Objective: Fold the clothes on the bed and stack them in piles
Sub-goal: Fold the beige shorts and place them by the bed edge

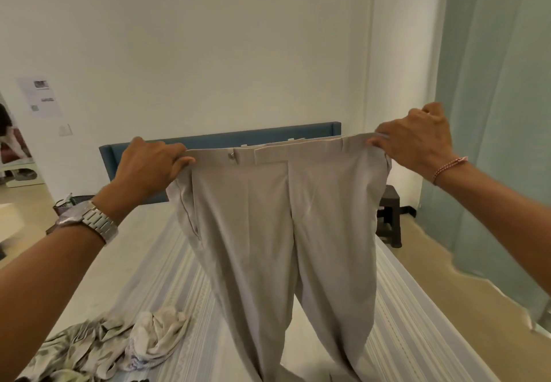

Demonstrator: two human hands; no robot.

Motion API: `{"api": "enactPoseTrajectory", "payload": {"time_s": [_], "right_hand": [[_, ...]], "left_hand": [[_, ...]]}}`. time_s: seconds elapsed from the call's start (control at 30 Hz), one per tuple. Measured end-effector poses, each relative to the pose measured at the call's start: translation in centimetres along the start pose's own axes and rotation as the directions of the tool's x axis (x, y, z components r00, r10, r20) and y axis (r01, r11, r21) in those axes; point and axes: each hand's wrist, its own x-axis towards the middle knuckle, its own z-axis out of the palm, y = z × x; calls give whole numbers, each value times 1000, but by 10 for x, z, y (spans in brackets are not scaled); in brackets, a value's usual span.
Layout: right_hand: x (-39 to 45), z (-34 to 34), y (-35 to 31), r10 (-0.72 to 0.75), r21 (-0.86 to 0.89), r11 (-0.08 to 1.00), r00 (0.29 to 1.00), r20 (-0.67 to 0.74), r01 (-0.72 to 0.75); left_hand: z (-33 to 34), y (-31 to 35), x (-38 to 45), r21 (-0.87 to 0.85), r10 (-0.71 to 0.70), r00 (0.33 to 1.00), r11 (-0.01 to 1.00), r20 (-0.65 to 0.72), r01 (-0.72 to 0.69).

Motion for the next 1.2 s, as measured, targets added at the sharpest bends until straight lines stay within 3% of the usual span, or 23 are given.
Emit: {"api": "enactPoseTrajectory", "payload": {"time_s": [0.1,0.2,0.27,0.33,0.43,0.53,0.6,0.7,0.77,0.93,1.03,1.13,1.2], "right_hand": [[11,-9,11,7,93,996,997,-73,-1],[29,-18,22,59,120,992,988,-141,-43],[43,-23,30,108,134,987,984,-139,-90],[54,-30,36,144,166,978,981,-127,-122],[65,-36,38,167,247,958,983,-75,-144],[65,-37,32,142,368,913,983,114,-175],[59,-34,23,189,414,879,970,151,-236],[49,-36,6,377,402,846,926,13,-350],[45,-35,-1,412,367,854,910,-41,-370],[42,-25,-7,396,275,889,916,-59,-367],[47,-26,-14,396,186,908,914,-88,-376],[49,-26,-24,304,42,953,944,-128,-301],[45,-26,-29,232,11,973,969,-84,-232]], "left_hand": [[-15,-8,13,-93,27,992,995,-120,-38],[-35,-16,32,-247,-102,992,966,-68,83],[-50,-19,46,-478,-197,980,864,-34,157],[-64,-18,58,-614,-235,969,776,-69,144],[-79,-14,70,-605,-245,963,785,-110,130],[-85,-15,77,-540,-214,967,835,-138,107],[-86,-15,80,-512,-200,968,853,-154,95],[-88,-6,82,-485,-183,970,870,-158,85],[-87,-2,83,-490,-209,970,863,-126,122],[-85,-1,77,-474,-147,989,872,-21,119],[-84,7,74,-479,-112,992,875,-52,73],[-84,16,75,-508,-125,989,859,-74,70],[-83,19,74,-543,-143,987,836,-73,81]]}}
